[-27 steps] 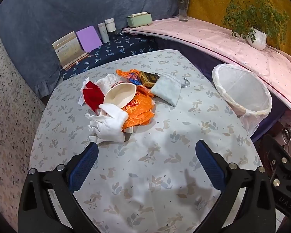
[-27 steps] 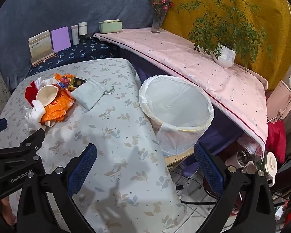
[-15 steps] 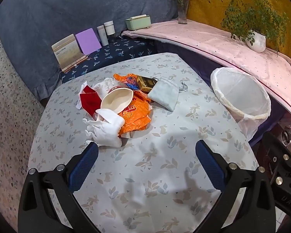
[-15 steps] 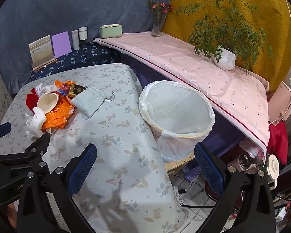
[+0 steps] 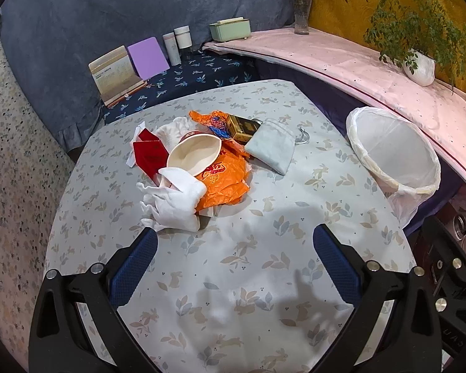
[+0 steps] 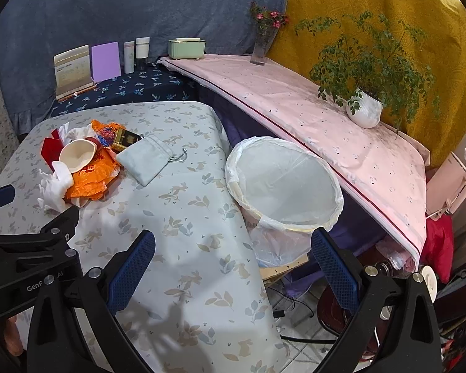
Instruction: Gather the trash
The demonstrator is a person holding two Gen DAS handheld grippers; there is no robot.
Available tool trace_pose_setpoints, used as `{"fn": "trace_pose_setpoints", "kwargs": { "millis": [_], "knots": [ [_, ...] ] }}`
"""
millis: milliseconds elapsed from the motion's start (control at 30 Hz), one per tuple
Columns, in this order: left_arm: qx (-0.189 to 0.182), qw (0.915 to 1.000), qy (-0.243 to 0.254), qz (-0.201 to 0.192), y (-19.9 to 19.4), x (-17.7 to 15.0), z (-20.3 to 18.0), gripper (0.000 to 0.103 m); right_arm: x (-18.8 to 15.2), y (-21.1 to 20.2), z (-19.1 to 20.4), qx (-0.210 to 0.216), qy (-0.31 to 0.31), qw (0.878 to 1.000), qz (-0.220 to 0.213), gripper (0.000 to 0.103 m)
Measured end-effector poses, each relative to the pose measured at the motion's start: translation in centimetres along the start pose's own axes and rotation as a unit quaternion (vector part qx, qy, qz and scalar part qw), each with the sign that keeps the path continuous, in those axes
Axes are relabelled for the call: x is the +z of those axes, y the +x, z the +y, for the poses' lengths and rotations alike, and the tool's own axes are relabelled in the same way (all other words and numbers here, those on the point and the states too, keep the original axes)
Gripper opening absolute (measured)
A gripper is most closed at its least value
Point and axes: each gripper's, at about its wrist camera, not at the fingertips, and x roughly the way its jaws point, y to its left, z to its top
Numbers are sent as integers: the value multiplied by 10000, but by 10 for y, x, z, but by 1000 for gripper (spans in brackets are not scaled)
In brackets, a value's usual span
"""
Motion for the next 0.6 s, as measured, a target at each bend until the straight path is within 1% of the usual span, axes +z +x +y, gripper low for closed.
{"fn": "trace_pose_setpoints", "kwargs": {
  "millis": [233, 600],
  "knots": [
    [32, 10000, 13, 36, 1, -1, -1, 96, 1, 2, -3, 72, 168, 9998, 19, 96],
    [17, 10000, -17, 76, 1, 1, 0, 96, 1, 3, -4, 34, 177, 9998, 17, 96]
  ]
}}
